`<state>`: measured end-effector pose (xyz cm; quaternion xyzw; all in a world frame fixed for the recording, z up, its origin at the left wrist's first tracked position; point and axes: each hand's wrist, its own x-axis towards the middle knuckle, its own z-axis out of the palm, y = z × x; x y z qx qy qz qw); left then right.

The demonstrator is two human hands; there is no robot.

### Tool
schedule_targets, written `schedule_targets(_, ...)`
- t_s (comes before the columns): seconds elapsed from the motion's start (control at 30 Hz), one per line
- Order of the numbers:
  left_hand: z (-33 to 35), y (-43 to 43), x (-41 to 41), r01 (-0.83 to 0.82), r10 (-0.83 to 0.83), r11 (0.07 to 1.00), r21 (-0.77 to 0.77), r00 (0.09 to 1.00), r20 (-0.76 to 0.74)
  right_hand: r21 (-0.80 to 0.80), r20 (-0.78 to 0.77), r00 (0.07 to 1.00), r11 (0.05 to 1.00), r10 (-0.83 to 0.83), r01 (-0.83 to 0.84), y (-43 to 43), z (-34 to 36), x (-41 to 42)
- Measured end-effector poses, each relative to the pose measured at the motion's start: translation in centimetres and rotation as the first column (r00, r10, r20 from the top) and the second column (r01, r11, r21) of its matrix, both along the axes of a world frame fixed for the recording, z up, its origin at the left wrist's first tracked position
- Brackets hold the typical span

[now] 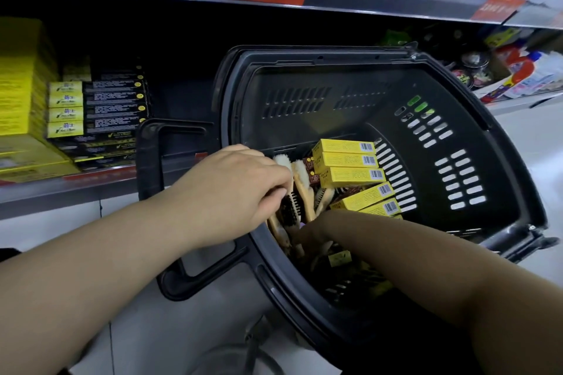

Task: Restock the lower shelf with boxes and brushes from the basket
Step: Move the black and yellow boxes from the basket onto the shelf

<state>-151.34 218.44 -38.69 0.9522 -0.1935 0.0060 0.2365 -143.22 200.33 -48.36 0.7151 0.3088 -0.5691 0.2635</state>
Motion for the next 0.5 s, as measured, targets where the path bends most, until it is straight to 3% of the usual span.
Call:
schedule_targets(0.03,0.0,0.0,0.0,-0.001,0.001,1.0,-0.006,1.0,-0.003,-0.01,-0.012,0.999,0.999,0.05,-0.05,0.4,-0.4,0.5)
schedule_targets(0.13,0.1,0.0,-0.1,-0.017,0.017,0.998,-0.064,1.0,-0.005,0.044,-0.02,0.974,0.973,-0.225,0.225,1.4,1.0,2.7)
schedule_targets(0.2,0.2,0.1,-0.1,-0.101,0.1,0.981,-0.168,0.995,-0.014,0.222,-0.033,0.915,0.89,-0.402,0.399,1.8,3.9,4.8)
schedule_targets(0.27,0.5,0.4,0.1,-0.247,0.238,0.918,-0.31,0.969,-0.066,0.453,-0.097,0.822,0.71,-0.562,0.539,2.2,7.4,6.0)
schedule_targets(0.33,0.9,0.8,0.5,-0.375,0.356,0.819,-0.434,0.926,-0.128,0.586,-0.237,0.752,0.527,-0.615,0.616,2.9,10.5,6.1)
schedule_targets(0.4,1.4,1.3,0.7,-0.467,0.417,0.702,-0.538,0.881,-0.222,0.666,-0.335,0.713,0.381,-0.616,0.642,3.9,13.1,5.6)
schedule_targets(0.5,2.3,1.7,0.6,-0.549,0.363,0.5,-0.67,0.835,-0.413,0.677,-0.556,0.529,0.02,-0.642,0.736,5.6,15.1,4.3)
